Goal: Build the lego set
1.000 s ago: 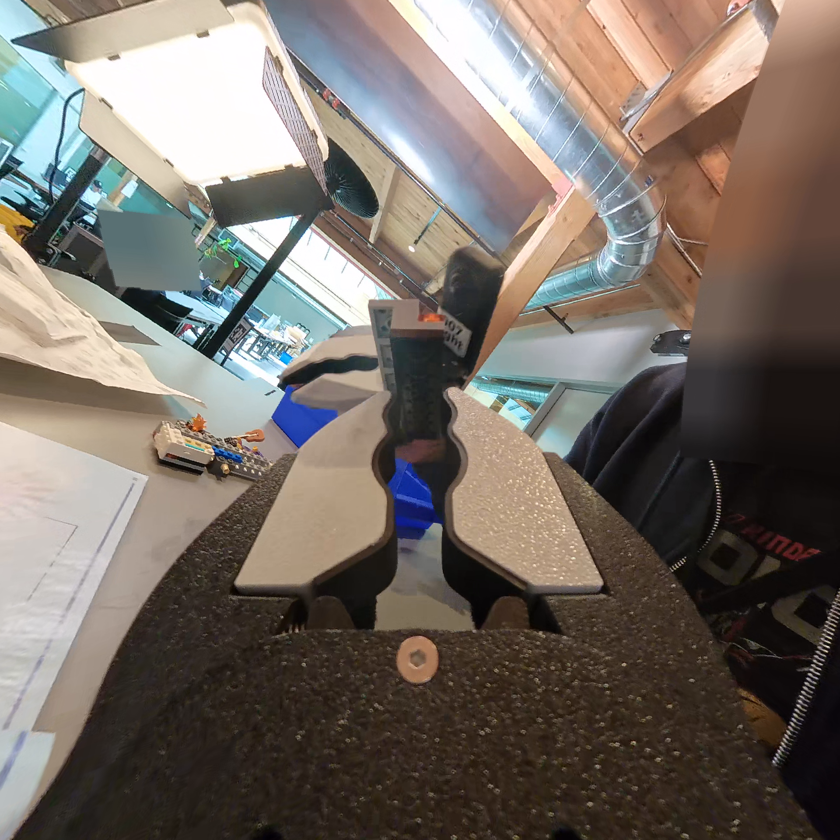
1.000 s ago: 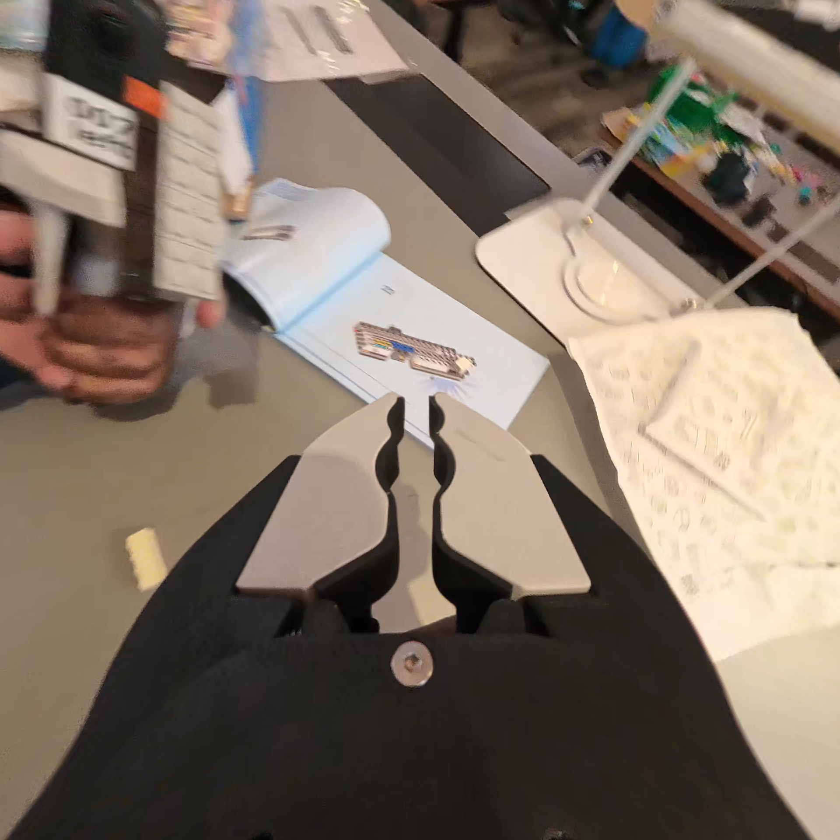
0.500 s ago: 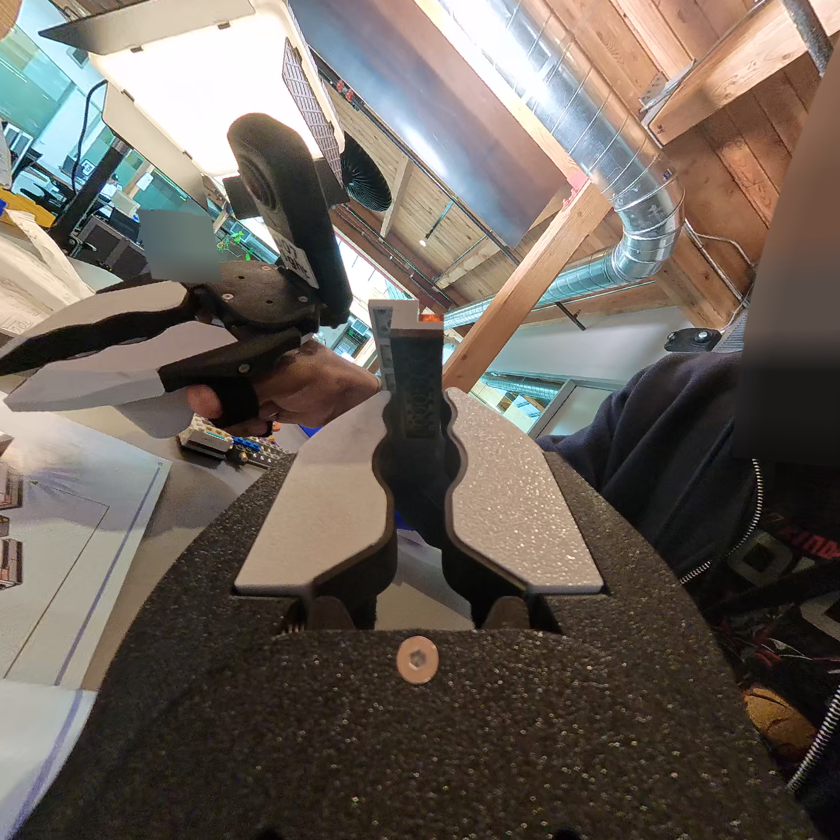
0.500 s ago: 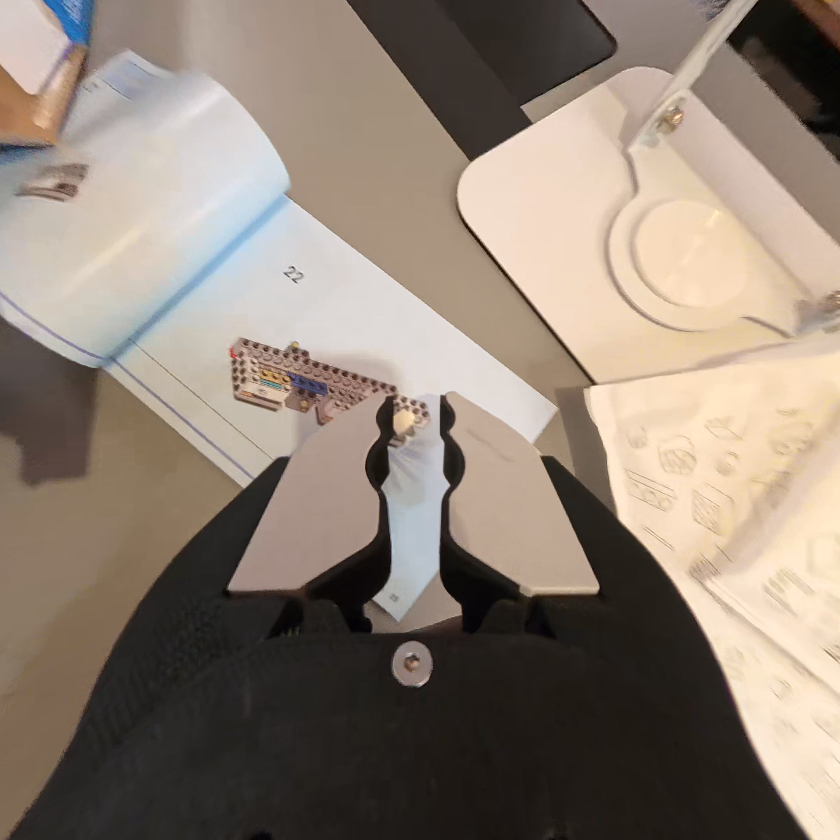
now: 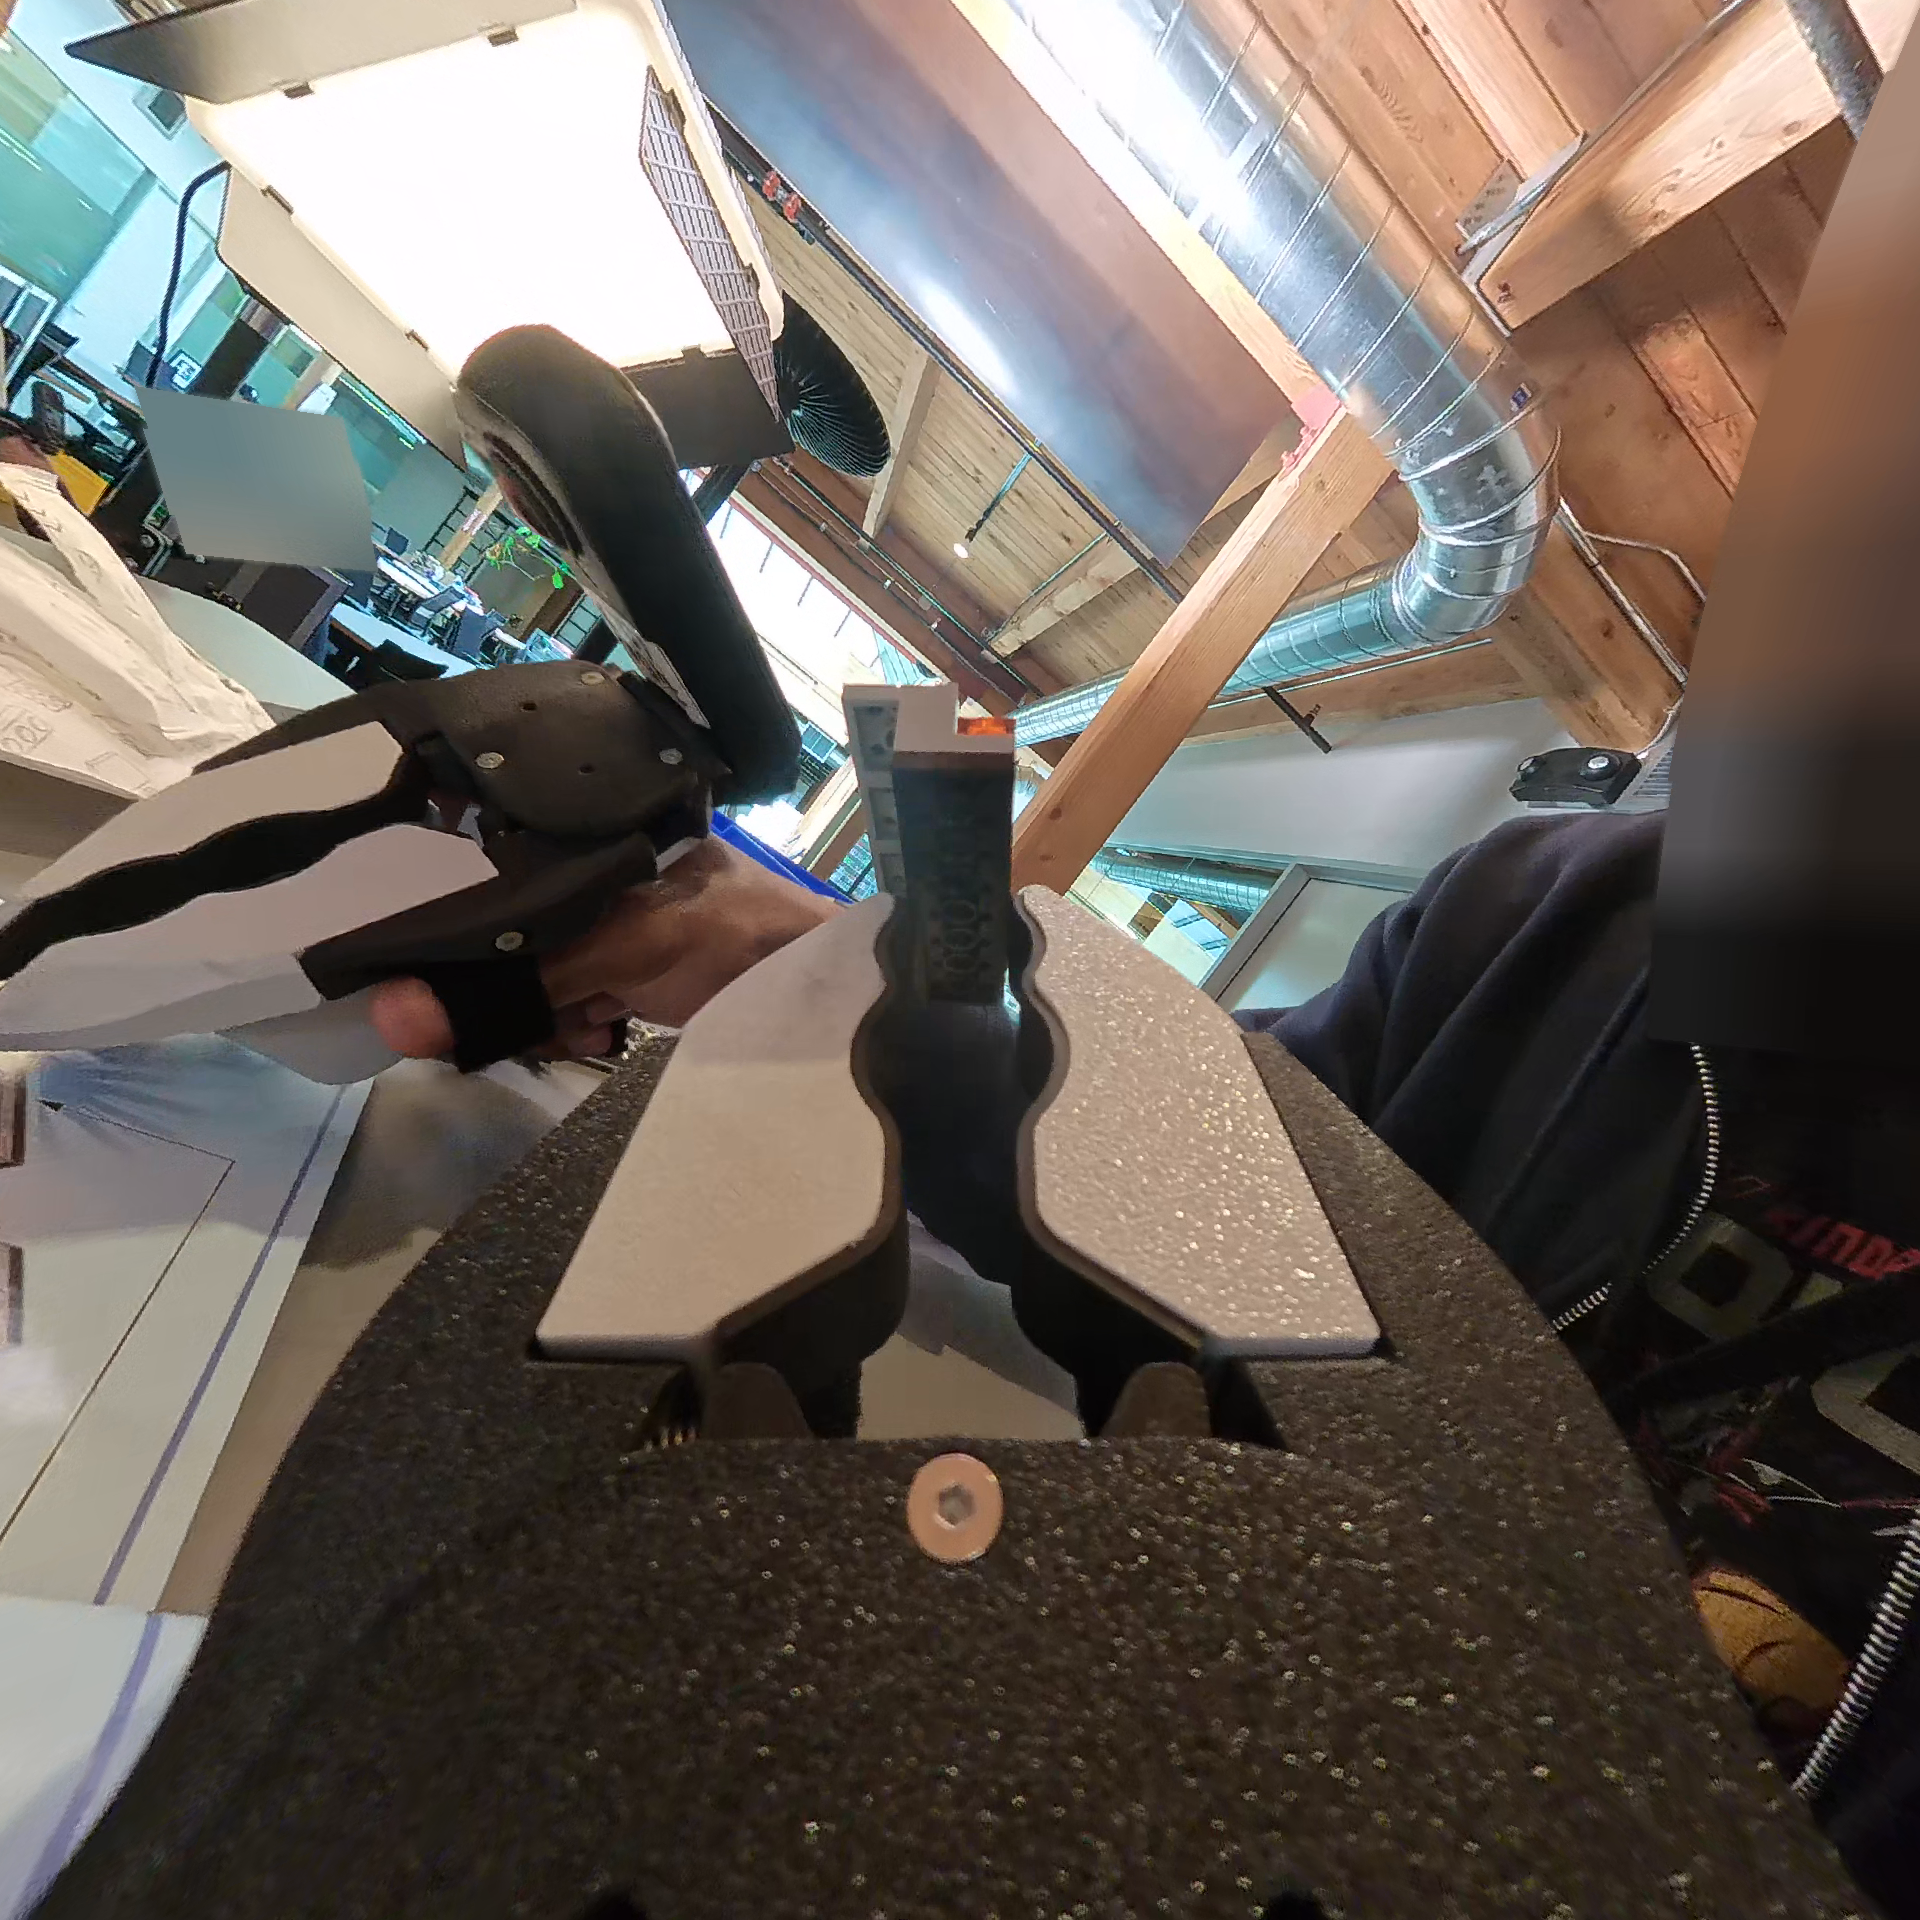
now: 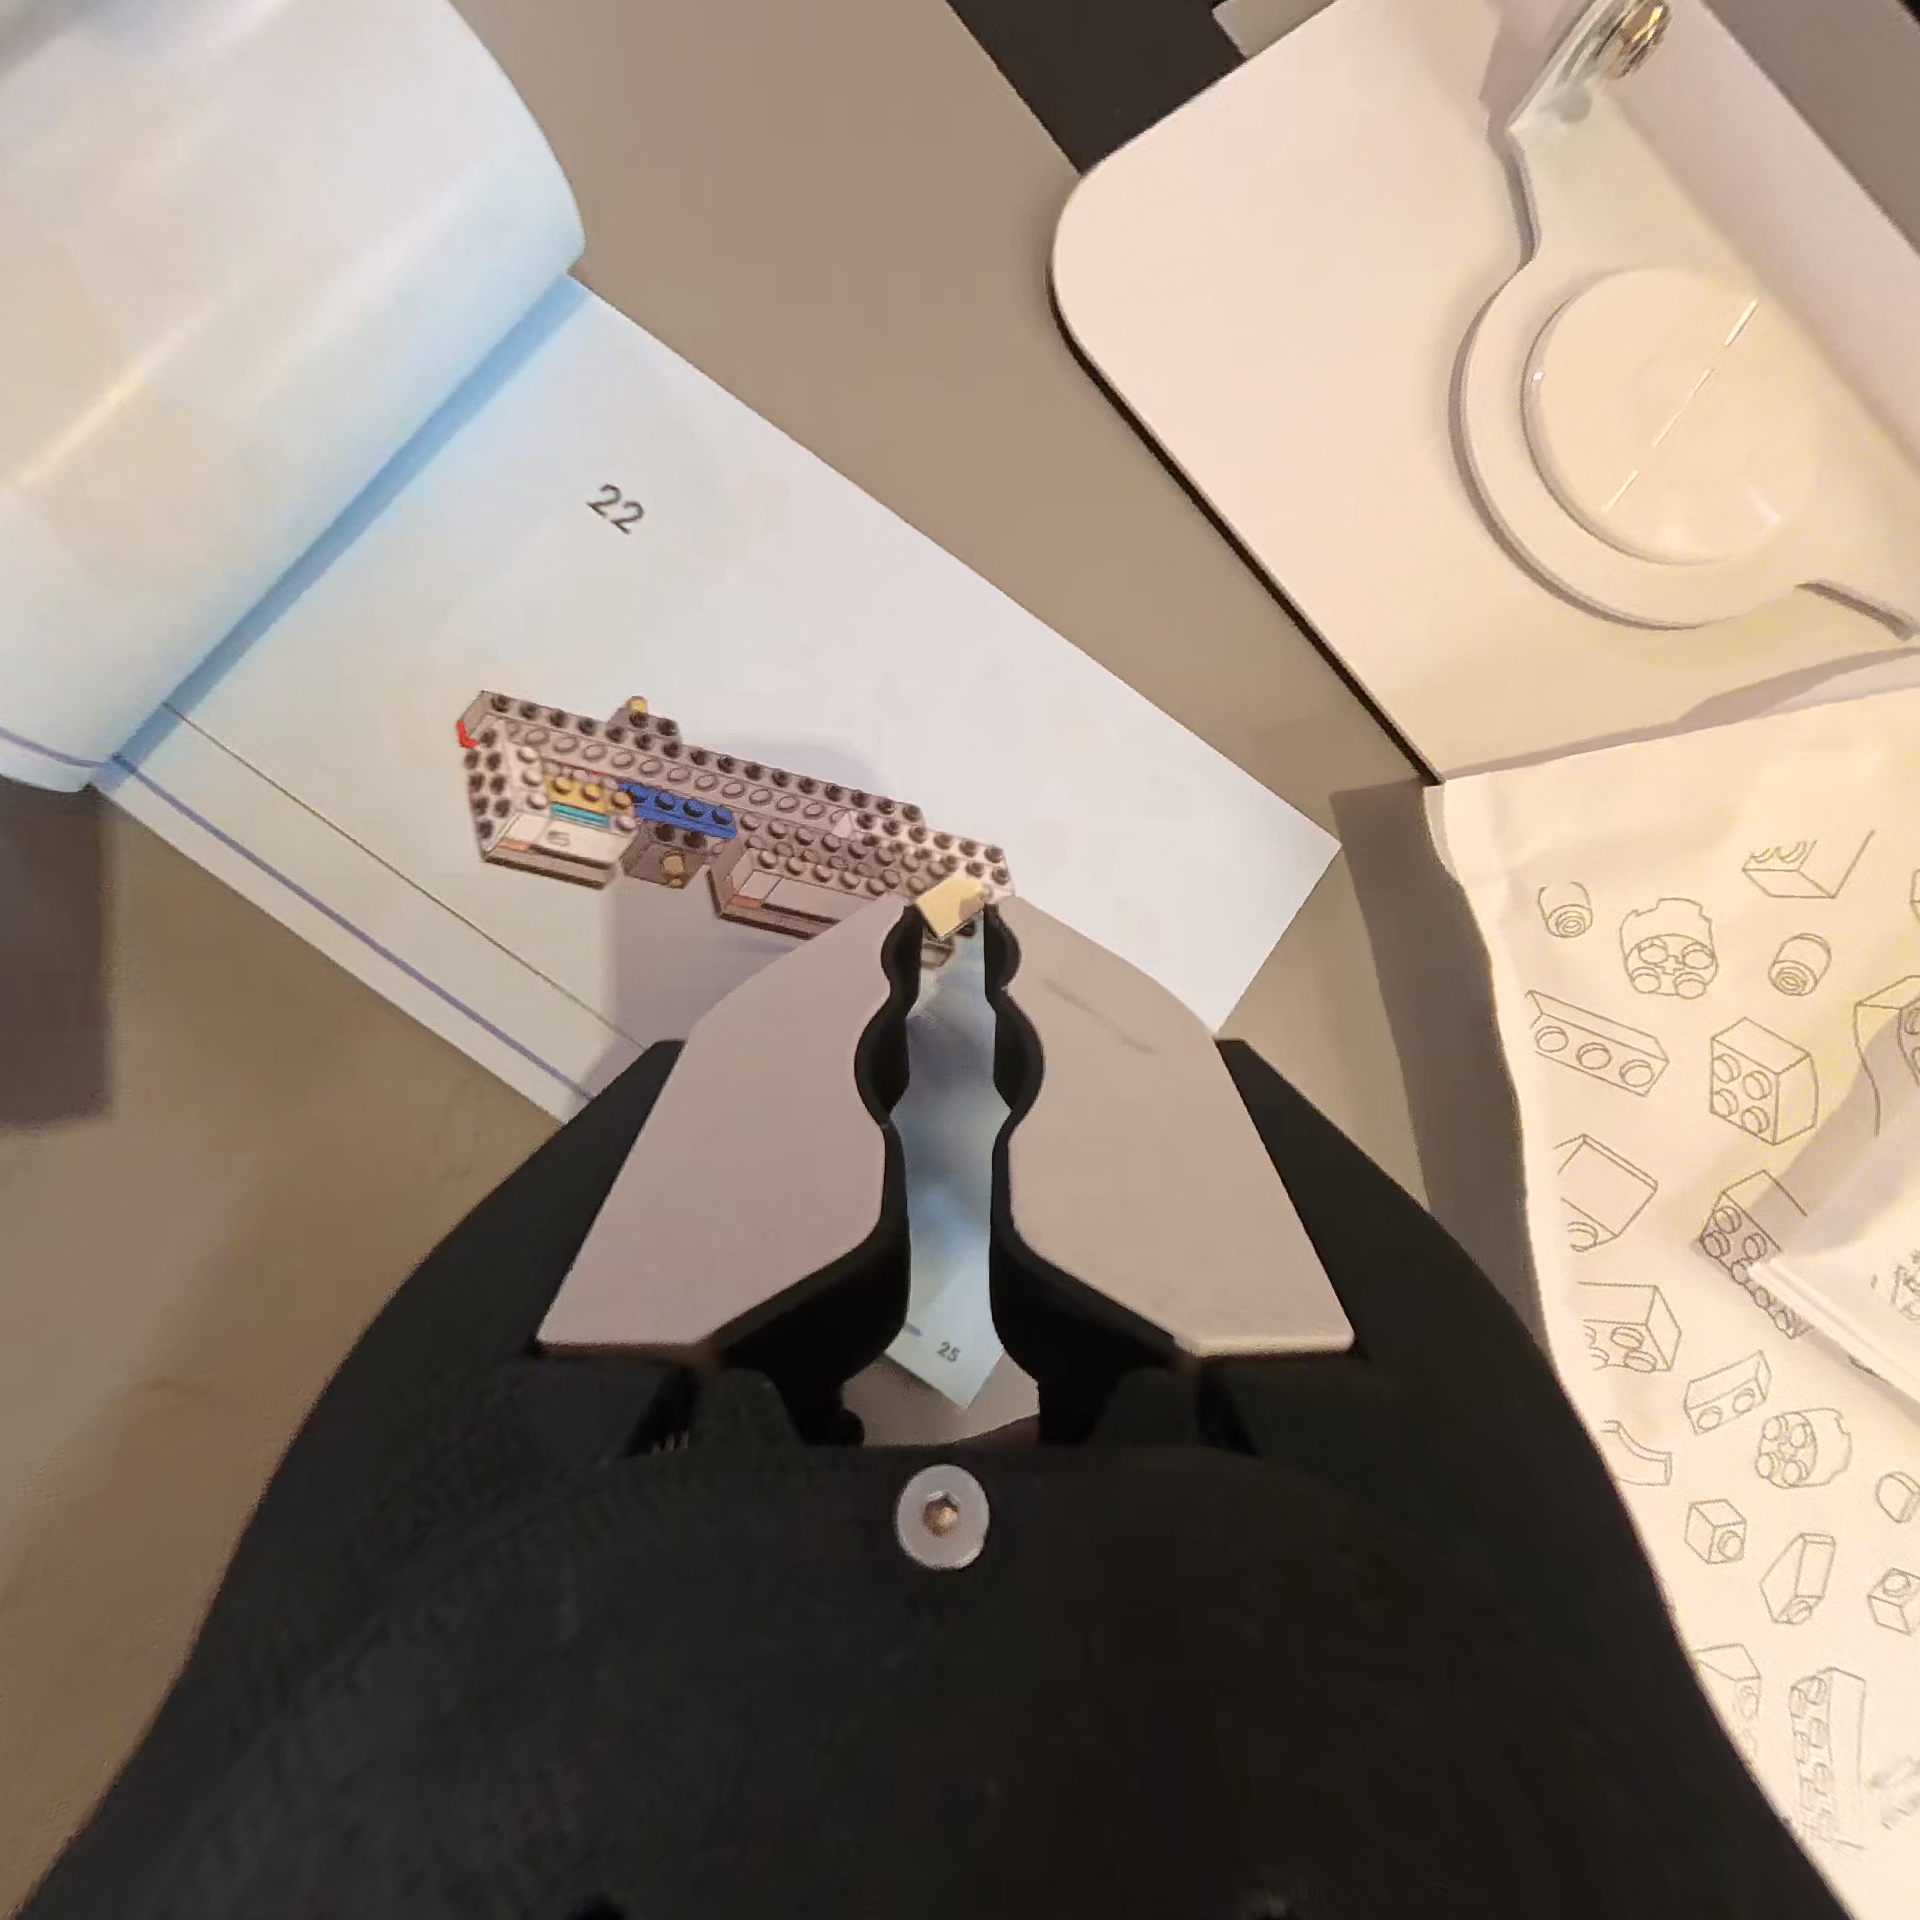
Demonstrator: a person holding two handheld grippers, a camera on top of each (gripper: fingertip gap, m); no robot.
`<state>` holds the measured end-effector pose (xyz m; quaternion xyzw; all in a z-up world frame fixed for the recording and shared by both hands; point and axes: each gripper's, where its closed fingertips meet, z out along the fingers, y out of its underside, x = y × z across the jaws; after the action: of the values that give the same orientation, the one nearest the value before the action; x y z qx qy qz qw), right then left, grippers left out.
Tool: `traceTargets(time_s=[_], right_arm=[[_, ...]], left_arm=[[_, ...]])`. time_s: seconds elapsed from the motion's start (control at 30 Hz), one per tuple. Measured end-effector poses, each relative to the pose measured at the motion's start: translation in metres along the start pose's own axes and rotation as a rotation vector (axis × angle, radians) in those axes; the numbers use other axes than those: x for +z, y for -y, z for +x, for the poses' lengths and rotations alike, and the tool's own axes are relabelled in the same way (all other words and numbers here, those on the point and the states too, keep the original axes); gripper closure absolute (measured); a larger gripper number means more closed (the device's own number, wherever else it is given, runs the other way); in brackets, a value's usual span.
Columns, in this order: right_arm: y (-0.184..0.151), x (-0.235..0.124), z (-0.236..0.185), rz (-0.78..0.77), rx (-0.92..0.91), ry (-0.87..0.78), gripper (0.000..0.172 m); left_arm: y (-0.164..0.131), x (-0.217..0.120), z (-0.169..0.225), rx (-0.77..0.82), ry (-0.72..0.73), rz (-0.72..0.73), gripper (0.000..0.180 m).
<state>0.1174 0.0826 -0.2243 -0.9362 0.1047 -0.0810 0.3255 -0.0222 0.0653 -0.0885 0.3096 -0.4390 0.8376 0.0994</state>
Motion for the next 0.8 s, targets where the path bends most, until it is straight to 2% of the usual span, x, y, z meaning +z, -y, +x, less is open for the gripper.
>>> traceTargets(time_s=[0.1, 0.23, 0.37, 0.43, 0.63, 0.8], right_arm=[[-0.002, -0.016, -0.009, 0.081, -0.016, -0.034, 0.161], [-0.014, -0.048, -0.042, 0.245, -0.028, -0.051, 0.161], [-0.025, -0.077, -0.071, 0.322, -0.114, -0.071, 0.160], [-0.028, -0.087, -0.081, 0.364, -0.143, -0.045, 0.153], [-0.041, -0.097, -0.078, 0.378, -0.065, 0.040, 0.146], [-0.041, -0.104, -0.071, 0.394, 0.048, 0.069, 0.150]], left_arm=[[0.000, 0.000, 0.000, 0.001, 0.001, 0.000, 0.163], [-0.002, 0.002, 0.000, 0.019, 0.011, -0.016, 0.164], [-0.003, 0.003, 0.000, 0.037, 0.015, -0.018, 0.163], [-0.002, 0.003, 0.000, 0.044, 0.012, -0.009, 0.163], [0.002, 0.001, 0.001, 0.059, 0.009, 0.015, 0.163], [0.001, 0.001, 0.000, 0.061, 0.011, 0.009, 0.163]])
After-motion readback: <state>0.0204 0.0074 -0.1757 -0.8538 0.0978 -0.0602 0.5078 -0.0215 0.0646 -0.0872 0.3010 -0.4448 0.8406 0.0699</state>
